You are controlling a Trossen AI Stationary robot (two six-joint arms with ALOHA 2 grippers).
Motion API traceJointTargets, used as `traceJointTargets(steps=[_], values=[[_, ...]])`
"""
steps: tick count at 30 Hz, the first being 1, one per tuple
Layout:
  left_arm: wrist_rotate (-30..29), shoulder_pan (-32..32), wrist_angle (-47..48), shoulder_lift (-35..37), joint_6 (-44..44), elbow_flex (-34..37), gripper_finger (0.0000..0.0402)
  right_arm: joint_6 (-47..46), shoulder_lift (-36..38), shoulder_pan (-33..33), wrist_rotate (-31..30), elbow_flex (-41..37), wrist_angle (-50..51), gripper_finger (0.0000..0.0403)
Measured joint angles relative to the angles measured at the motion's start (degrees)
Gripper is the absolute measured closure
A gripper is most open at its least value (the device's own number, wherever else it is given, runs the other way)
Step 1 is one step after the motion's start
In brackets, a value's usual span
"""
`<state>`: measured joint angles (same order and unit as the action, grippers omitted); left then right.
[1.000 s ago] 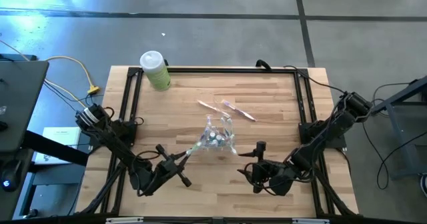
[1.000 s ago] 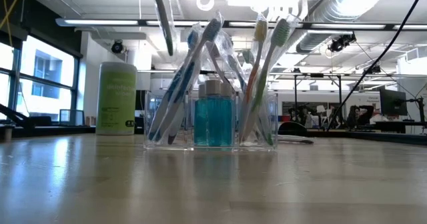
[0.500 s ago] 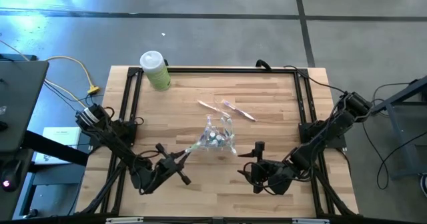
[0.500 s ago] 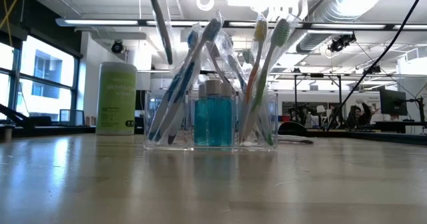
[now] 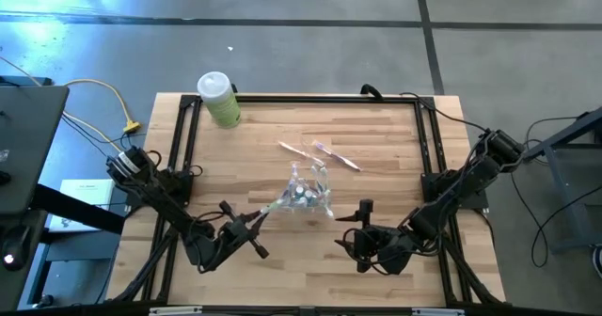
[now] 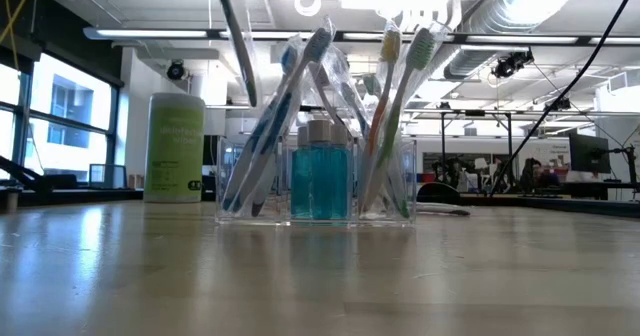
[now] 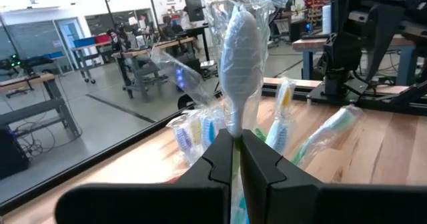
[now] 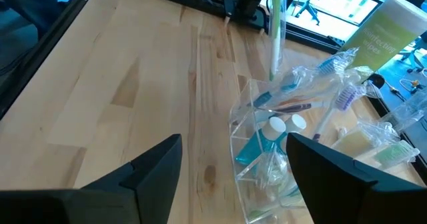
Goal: Pick & Place toothbrushing station
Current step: Put the green toothbrush into the transparent organizer
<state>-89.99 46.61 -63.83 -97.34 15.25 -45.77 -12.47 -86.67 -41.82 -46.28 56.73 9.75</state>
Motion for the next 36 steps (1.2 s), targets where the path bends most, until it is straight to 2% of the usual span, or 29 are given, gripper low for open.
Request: traceJointTargets(steps=[7, 23, 29, 36], values=[[-0.06, 0.0, 0.01, 0.0, -3.68, 2.21, 0.0398, 0.02, 0.0, 0.0, -0.02, 0.0, 0.07, 0.0141], [-0.09, -0.01, 1.09, 0.0, -7.68, 2.39, 0.0398, 0.0, 0.0, 0.0, -0.02, 0.0, 0.29, 0.0141], [0.11, -1.11, 3.53, 0.0, -10.36, 2.46, 0.0398, -0.34, 0.0, 0.0, -0.02, -0.02, 0.35, 0.0141], [2.08, -1.18, 10.09, -0.02, -17.53, 2.46, 0.0398, -1.03, 0.0, 0.0, -0.02, -0.02, 0.72, 0.0141]])
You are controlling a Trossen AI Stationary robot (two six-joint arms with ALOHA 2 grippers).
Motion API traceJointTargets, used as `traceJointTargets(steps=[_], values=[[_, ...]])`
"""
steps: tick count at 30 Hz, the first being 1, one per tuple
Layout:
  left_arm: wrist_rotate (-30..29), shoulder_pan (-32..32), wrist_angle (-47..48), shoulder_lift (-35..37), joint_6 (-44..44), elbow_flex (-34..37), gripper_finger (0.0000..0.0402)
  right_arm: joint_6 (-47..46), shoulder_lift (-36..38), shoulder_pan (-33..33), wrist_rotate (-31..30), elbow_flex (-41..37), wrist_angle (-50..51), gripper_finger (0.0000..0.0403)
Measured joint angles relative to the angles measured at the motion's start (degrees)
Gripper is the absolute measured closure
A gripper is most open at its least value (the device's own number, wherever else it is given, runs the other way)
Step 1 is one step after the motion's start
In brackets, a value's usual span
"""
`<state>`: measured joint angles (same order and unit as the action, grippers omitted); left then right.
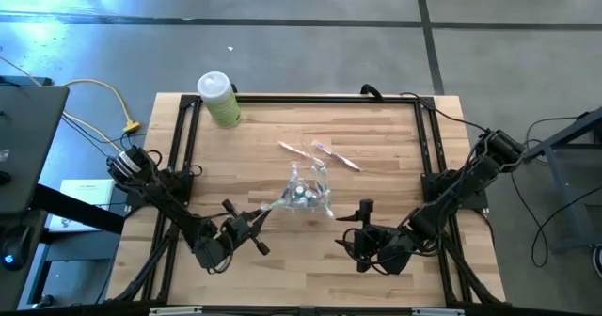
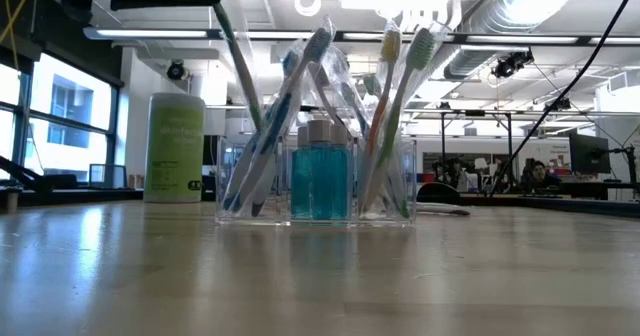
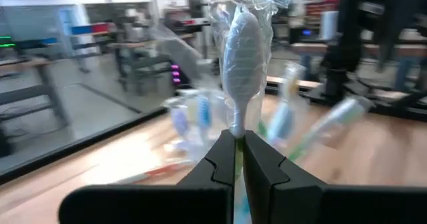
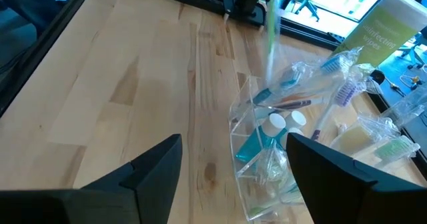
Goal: Pick & Place toothbrushing station
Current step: Put the green toothbrush into the transparent organizer
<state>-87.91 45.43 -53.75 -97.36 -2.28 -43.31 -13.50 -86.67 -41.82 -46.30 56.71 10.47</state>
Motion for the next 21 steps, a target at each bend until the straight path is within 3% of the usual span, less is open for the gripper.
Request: traceJointTargets(steps=[13, 21], values=[[21.05, -5.62, 29.25, 0.08, -32.31, -0.15, 0.0398, -0.02, 0.0, 0.0, 0.0, 0.0, 0.12, 0.0141], [33.83, -10.27, 31.02, 0.17, -36.25, -0.17, 0.0398, -0.02, 0.0, -0.01, -0.02, 0.0, 0.14, 0.0141]])
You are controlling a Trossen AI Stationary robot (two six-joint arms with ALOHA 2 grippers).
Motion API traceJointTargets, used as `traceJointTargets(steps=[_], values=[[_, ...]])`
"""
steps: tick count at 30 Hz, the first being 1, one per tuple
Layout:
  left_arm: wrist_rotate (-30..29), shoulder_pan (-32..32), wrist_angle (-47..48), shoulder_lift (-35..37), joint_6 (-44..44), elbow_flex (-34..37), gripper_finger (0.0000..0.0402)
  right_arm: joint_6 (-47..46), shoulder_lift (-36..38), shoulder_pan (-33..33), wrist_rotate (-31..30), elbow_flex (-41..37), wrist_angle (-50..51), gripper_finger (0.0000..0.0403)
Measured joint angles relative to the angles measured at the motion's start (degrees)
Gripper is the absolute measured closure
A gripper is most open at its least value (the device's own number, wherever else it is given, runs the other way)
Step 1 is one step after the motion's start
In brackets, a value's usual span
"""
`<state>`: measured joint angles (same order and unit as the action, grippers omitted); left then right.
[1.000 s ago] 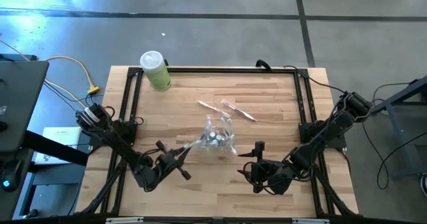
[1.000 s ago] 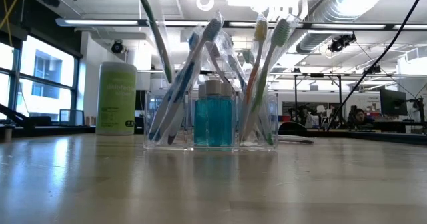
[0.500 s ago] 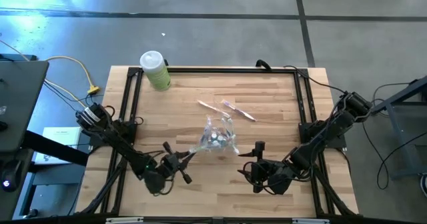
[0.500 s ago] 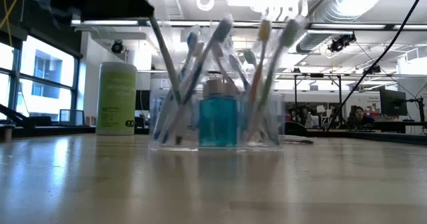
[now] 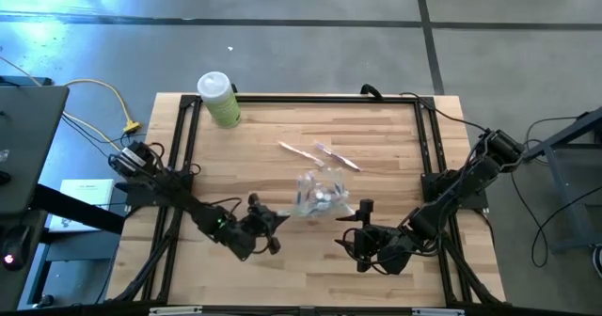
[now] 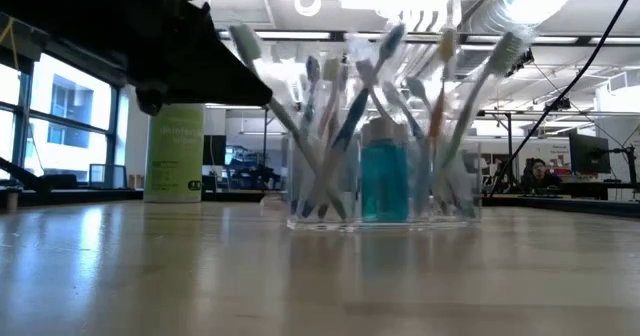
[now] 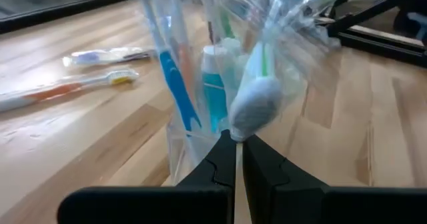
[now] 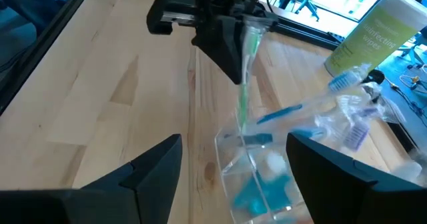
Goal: Pick & Place toothbrushing station
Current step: Put the green toothbrush into the transparent organizer, then put the violet toothbrush into the transparent organizer
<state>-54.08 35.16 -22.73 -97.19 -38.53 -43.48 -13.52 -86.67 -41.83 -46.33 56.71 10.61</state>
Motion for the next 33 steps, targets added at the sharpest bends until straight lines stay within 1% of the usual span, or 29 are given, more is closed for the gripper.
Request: traceJointTargets(steps=[3, 7, 13, 19, 22, 25, 27, 31, 33], values=[[1.32, -0.61, 0.21, 0.42, 0.5, 0.0, 0.0398, 0.0, 0.0, 0.0, 0.0, 0.0, 0.0, 0.0141], [4.94, -0.72, 1.48, 1.97, 1.14, 0.04, 0.039, -0.18, 0.0, 0.01, 0.02, 0.0, 0.06, 0.0141], [5.79, -0.61, 3.23, 3.51, 1.14, 0.17, 0.0346, -0.42, 0.0, 0.0, 0.01, 0.0, 0.42, 0.0141], [5.25, -0.77, 2.73, 3.61, 1.16, 0.17, 0.0302, -0.42, 0.0, 0.01, 0.01, 0.0, 0.5, 0.0141], [3.96, -0.92, 1.68, 3.61, 1.34, 0.17, 0.0285, -0.42, 0.0, 0.01, 0.0, 0.0, 0.93, 0.0141], [3.08, -0.92, -1.52, 3.69, 6.06, 0.15, 0.0278, -0.35, 0.0, -0.07, -0.79, 0.0, 1.29, 0.0141], [2.92, -0.81, -5.58, 3.69, 10.93, 0.15, 0.0277, -0.29, 0.28, -0.83, -1.76, -0.02, 1.9, 0.0141], [2.67, 0.29, -13.92, 5.21, 21.16, 0.09, 0.0276, -0.48, 0.75, -2.74, -1.64, -0.02, 3.85, 0.0141], [0.85, 1.47, -16.5, 6.38, 26.03, 0.09, 0.0276, -2.21, 1.2, -3.97, -1.67, -0.02, 5.66, 0.0141]])
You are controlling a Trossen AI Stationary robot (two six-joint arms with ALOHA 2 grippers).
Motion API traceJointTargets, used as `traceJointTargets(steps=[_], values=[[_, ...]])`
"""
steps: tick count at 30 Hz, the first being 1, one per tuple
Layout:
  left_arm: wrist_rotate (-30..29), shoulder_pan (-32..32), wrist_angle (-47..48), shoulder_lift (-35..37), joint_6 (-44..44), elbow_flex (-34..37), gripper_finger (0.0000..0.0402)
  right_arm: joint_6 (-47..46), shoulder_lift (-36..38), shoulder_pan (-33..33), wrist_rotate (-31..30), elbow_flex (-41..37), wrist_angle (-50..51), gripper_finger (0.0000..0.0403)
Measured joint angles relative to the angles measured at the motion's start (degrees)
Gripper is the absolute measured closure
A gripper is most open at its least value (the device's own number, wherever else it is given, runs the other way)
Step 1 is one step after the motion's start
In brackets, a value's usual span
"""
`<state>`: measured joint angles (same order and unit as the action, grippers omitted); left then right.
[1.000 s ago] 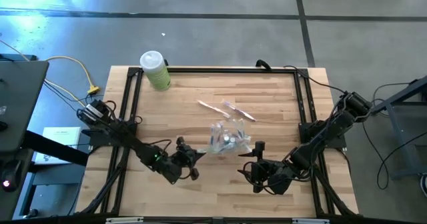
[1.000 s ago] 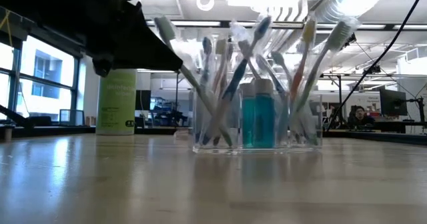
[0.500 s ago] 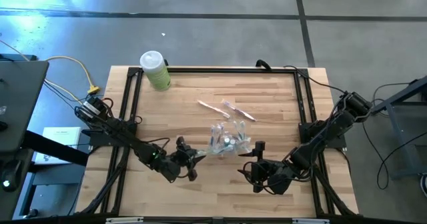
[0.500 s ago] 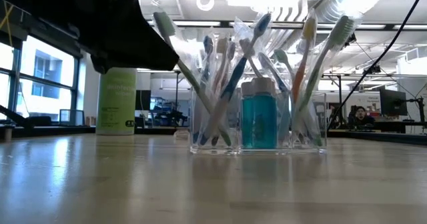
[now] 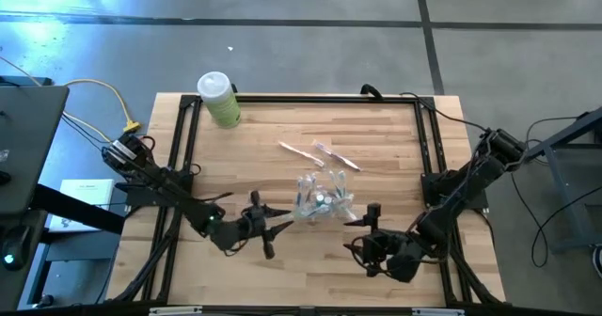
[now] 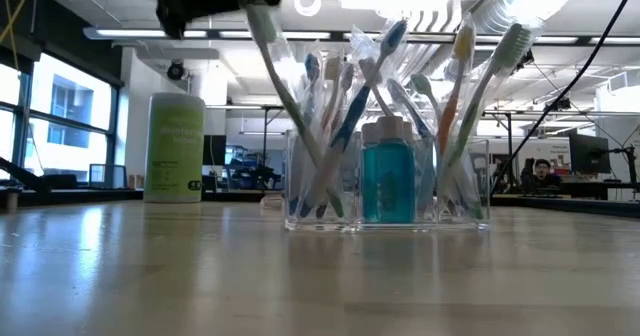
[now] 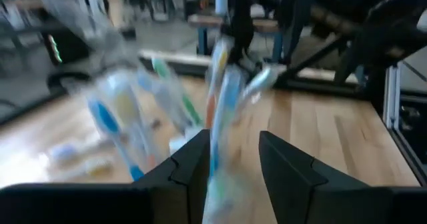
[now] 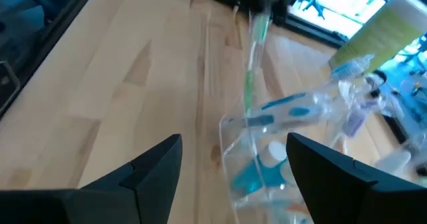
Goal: Pick & Place toothbrushing station
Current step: Put the violet toothbrush into the transparent organizer
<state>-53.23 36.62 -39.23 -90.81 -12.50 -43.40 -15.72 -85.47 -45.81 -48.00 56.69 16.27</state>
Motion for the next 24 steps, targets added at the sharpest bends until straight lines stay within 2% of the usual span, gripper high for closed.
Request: traceJointTargets(steps=[5, 9, 13, 15, 19, 24], values=[[-8.87, 4.38, -5.11, 2.25, 8.49, -0.04, 0.0276, -12.43, 1.62, -2.67, -0.05, 0.01, 9.46, 0.0141], [-15.7, 8.17, -9.78, 2.3, 13.76, -0.04, 0.0276, -33.85, 3.16, -3.75, 1.87, 0.02, 24.72, 0.0141], [-18.79, 10.8, -10.86, 2.3, 15.93, -0.04, 0.0276, -56.54, 3.06, -3.25, 4.86, -0.25, 41.5, 0.0141], [-19.13, 11.44, -11.01, 2.3, 15.94, -0.04, 0.0276, -63.92, 3.0, -2.09, 5.1, -1.31, 46.46, 0.0141], [-18.91, 11.56, -10.96, 2.19, 15.62, -0.04, 0.0276, -70.3, 2.93, 2.66, 3.4, -5.31, 49.71, 0.0141], [-18.65, 11.25, -10.97, 2.16, 11.16, -0.04, 0.0276, -69.11, 2.91, 12.78, 4.1, -12.0, 45.23, 0.0141]])
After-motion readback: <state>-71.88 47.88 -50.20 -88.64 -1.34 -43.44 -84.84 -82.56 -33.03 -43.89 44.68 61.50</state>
